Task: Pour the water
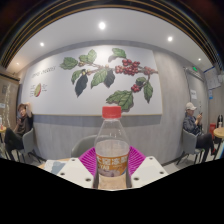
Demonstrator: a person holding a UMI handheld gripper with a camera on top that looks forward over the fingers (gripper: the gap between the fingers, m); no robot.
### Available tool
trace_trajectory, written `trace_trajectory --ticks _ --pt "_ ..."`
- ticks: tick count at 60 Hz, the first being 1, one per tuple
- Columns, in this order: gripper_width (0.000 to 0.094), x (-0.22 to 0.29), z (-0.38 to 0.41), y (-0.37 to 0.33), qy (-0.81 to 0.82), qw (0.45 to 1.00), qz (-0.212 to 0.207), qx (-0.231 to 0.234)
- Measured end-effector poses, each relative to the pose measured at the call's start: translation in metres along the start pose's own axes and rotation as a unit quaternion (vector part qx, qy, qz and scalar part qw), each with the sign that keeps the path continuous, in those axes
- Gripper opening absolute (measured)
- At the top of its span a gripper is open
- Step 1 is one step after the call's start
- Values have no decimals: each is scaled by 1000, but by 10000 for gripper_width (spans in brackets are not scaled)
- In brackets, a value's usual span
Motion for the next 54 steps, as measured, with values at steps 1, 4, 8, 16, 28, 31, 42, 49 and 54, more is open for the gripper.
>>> trace_trajectory --ticks 1,4,8,16,28,31,42,49,54 --pt "366 -4 2 1 -2 1000 6 1" --pt "367 -1 16 -4 -16 1000 19 -5" --pt "366 -13 23 -4 -36 999 31 -3" --pt "368 -14 16 -8 -26 999 31 -3" --pt "367 -14 15 -2 -8 999 43 -9" --pt "368 -16 12 -2 -12 999 47 -8" --pt "404 -18 11 0 -19 998 59 -8" --pt "646 -29 10 2 -16 995 92 -21" --pt "848 -30 6 -6 -13 993 115 -25"
Point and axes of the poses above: the point between the fingertips, and its own axes, seen from behind it with the camera up: z to the left, x up, y forward, the way the camera looks, the point moved 2 cm from there along -y, backward, against the way the camera looks, and after that the axes turned 4 degrees about -x, right-handed, at the moved point
